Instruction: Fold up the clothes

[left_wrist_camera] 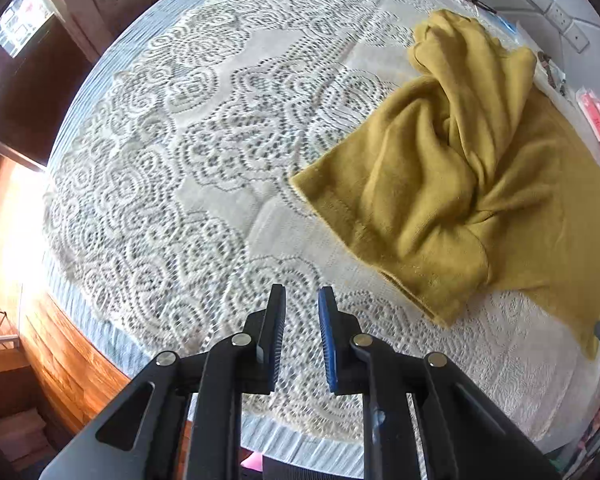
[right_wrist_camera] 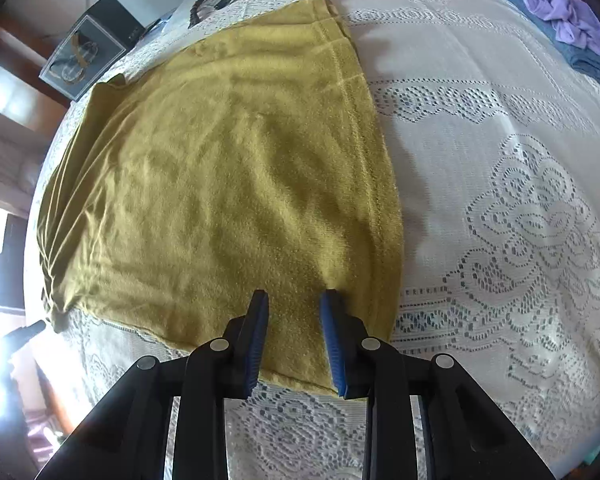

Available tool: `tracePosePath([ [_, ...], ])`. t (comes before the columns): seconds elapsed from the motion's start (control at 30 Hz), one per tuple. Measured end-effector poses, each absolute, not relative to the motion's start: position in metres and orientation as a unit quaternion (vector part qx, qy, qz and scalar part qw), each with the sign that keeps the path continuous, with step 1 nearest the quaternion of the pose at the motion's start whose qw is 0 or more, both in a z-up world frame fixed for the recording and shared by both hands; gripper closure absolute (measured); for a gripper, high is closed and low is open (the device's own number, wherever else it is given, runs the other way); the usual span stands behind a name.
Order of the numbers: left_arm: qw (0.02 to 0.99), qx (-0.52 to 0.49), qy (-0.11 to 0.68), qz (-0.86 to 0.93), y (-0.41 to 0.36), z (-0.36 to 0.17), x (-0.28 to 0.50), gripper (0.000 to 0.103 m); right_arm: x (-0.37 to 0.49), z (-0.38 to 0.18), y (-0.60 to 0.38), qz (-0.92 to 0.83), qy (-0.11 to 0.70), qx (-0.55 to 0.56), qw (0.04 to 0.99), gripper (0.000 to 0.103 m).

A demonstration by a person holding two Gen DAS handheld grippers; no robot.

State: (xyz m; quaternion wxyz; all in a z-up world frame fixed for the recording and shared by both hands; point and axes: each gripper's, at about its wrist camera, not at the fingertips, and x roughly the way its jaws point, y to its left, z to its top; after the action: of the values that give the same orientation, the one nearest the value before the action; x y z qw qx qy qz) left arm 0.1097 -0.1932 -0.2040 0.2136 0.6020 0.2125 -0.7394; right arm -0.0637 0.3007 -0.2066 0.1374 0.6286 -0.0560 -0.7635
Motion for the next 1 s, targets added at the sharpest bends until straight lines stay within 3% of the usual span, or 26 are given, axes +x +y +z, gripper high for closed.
tracePosePath([
  [0.07, 0.192, 0.576, 0.236, -0.758, -0.199, -0.188, 0.108, 0.086, -0.063, -0.207, 0.299, -0.764, -0.051, 0.628, 0.139, 0.075],
  [0.13, 0.171, 0.549, 0.243, -0.781, -0.202, -0.174, 0.096, 0.064, -0.064, -0.207, 0.3, -0.764, -0.055, 0.628, 0.141, 0.074],
  [0.2, 0.157, 0.527, 0.226, -0.804, -0.203, -0.17, 0.074, 0.052, -0.064, -0.208, 0.301, -0.764, -0.063, 0.626, 0.14, 0.074],
  [0.43, 0.109, 0.559, 0.149, -0.808, -0.206, -0.217, -0.015, 0.052, -0.062, -0.209, 0.308, -0.767, -0.102, 0.621, 0.129, 0.074],
  [0.47, 0.1, 0.569, 0.136, -0.805, -0.204, -0.224, -0.022, 0.056, -0.062, -0.209, 0.308, -0.766, -0.103, 0.622, 0.127, 0.074],
  [0.5, 0.098, 0.571, 0.122, -0.806, -0.201, -0.225, -0.024, 0.066, -0.062, -0.209, 0.308, -0.765, -0.103, 0.624, 0.125, 0.074],
  [0.53, 0.097, 0.578, 0.12, -0.801, -0.2, -0.22, -0.021, 0.099, -0.062, -0.209, 0.307, -0.764, -0.1, 0.625, 0.124, 0.074],
  [0.67, 0.154, 0.574, 0.098, -0.799, -0.207, -0.189, 0.027, 0.099, -0.063, -0.208, 0.307, -0.763, -0.094, 0.626, 0.126, 0.074],
  [0.77, 0.162, 0.593, 0.171, -0.769, -0.225, -0.191, 0.072, 0.099, -0.063, -0.208, 0.31, -0.762, -0.103, 0.626, 0.128, 0.074],
  [0.9, 0.149, 0.588, 0.191, -0.772, -0.23, -0.186, 0.07, 0.095, -0.064, -0.208, 0.306, -0.761, -0.096, 0.629, 0.126, 0.074],
  [0.97, 0.133, 0.569, 0.199, -0.787, -0.23, -0.164, 0.059, 0.091, -0.067, -0.209, 0.302, -0.756, -0.093, 0.636, 0.123, 0.074],
  [1.0, 0.12, 0.557, 0.191, -0.799, -0.226, -0.149, 0.049, 0.077, -0.069, -0.209, 0.301, -0.751, -0.094, 0.642, 0.12, 0.074],
])
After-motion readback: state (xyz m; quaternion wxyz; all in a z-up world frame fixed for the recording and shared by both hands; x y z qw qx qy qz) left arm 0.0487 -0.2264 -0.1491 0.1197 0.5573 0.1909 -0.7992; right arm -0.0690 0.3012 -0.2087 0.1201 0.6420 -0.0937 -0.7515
